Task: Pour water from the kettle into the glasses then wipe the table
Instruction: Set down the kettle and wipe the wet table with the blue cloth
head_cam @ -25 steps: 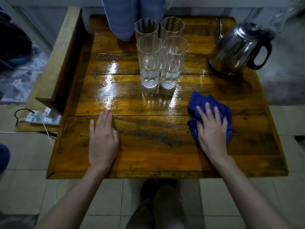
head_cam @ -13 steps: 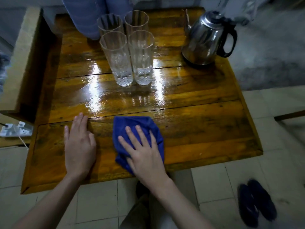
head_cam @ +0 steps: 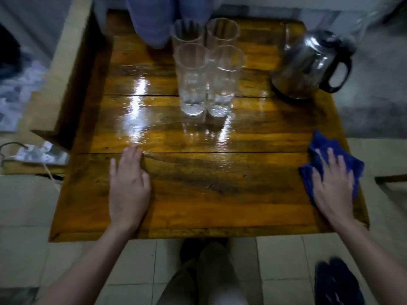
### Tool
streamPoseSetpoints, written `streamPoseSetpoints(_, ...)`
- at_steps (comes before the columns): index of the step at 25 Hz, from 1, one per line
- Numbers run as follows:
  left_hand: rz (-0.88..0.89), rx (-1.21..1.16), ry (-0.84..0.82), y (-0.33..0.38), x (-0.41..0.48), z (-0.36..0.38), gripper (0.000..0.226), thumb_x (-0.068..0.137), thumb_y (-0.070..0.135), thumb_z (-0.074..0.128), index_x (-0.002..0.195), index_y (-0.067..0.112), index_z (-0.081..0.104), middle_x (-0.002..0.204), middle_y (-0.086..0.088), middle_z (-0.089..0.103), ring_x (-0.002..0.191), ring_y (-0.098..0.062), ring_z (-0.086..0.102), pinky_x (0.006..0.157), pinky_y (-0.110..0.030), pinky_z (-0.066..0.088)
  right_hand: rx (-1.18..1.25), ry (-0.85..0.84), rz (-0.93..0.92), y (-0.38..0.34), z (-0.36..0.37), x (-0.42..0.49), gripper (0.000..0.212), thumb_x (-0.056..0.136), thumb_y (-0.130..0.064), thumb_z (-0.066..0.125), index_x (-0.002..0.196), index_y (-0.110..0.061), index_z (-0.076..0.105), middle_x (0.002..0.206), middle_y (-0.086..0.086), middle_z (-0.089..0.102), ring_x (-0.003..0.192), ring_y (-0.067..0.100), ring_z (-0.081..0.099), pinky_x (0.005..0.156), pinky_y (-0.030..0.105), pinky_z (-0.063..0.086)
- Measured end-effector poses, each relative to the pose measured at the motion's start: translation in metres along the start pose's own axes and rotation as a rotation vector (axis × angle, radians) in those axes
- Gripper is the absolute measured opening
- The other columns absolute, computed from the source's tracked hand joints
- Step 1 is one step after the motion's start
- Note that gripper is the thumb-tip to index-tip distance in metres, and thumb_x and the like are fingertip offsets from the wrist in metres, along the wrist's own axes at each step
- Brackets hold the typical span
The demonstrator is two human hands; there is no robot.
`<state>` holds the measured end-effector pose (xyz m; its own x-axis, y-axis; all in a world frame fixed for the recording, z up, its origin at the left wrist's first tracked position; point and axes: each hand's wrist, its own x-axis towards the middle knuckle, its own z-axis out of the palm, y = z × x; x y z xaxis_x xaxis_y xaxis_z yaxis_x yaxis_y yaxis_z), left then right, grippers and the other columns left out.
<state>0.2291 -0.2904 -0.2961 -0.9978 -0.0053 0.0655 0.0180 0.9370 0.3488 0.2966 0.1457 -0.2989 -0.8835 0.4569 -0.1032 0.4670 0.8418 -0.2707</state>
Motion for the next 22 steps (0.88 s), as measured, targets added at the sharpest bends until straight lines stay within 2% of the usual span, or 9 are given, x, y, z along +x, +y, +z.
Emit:
streamPoseSetpoints(3,-0.04,-0.173,0.029,-0.003,0.0,-0.006,0.047,0.098,0.018,0.036,0.144,0.014,0.042,0.154,0.002,0.036,0.145,-0.008,0.022,0.123,-0.04,0.013,-0.072,0.014,-0.086,-0.048,0.016,-0.008,0.063,0.097,-0.053,0.02,0.153,-0.025,0.033,0.163,0.004,0.023,0.148,0.031,0.018,0.117,0.062,0.013)
streamPoseSetpoints(6,-0.143,-0.49,0.046,-0.013,0.0,-0.021,0.042,0.098,0.008,0.047,0.138,0.019,0.048,0.147,0.014,0.037,0.14,-0.002,0.027,0.118,-0.031,0.024,-0.102,-0.089,-0.354,-0.129,0.036,-0.039,0.063,0.096,-0.057,0.02,0.153,-0.031,0.028,0.163,0.002,0.021,0.15,0.029,0.017,0.118,0.057,0.013)
streamPoseSetpoints(8,-0.071,-0.43,0.045,-0.035,0.004,-0.032,0.039,0.096,0.007,0.049,0.134,0.016,0.052,0.147,0.011,0.039,0.139,-0.005,0.032,0.118,-0.03,0.024,-0.121,-0.151,-0.58,-0.191,0.055,-0.071,0.063,0.095,-0.057,0.026,0.153,-0.034,0.028,0.163,0.0,0.021,0.15,0.027,0.017,0.118,0.056,0.014)
streamPoseSetpoints(11,0.031,-0.117,0.038,-0.086,0.019,-0.037,0.041,0.096,0.015,0.048,0.137,0.011,0.051,0.15,-0.002,0.041,0.141,-0.017,0.035,0.12,-0.04,0.023,-0.139,-0.206,-0.921,-0.279,0.088,-0.112,0.065,0.092,-0.057,0.035,0.153,-0.034,0.03,0.163,0.0,0.023,0.15,0.029,0.018,0.115,0.055,0.014)
streamPoseSetpoints(13,0.051,-0.018,0.014,-0.105,0.024,-0.037,0.046,0.096,0.023,0.039,0.14,0.012,0.048,0.15,-0.006,0.042,0.14,-0.019,0.035,0.119,-0.041,0.024,-0.144,-0.232,-1.044,-0.316,0.1,-0.121,0.063,0.095,-0.057,0.034,0.153,-0.034,0.029,0.163,0.0,0.022,0.151,0.029,0.015,0.115,0.055,0.011)
streamPoseSetpoints(17,-0.005,-0.076,0.022,-0.111,0.026,-0.032,0.051,0.097,0.022,0.029,0.146,0.011,0.039,0.153,-0.003,0.038,0.143,-0.011,0.027,0.12,-0.038,0.023,-0.132,-0.23,-1.089,-0.353,0.115,-0.099,0.062,0.098,-0.059,0.026,0.155,-0.035,0.022,0.164,-0.002,0.015,0.152,0.025,0.008,0.117,0.055,0.006)
streamPoseSetpoints(22,-0.024,-0.057,0.025,-0.111,0.027,-0.031,0.054,0.094,0.02,0.031,0.147,0.009,0.038,0.154,-0.005,0.036,0.145,-0.013,0.027,0.121,-0.027,0.013,-0.137,-0.194,-0.998,-0.396,0.125,-0.056,0.063,0.097,-0.06,0.023,0.155,-0.035,0.02,0.165,-0.002,0.011,0.153,0.022,0.004,0.119,0.056,0.006)
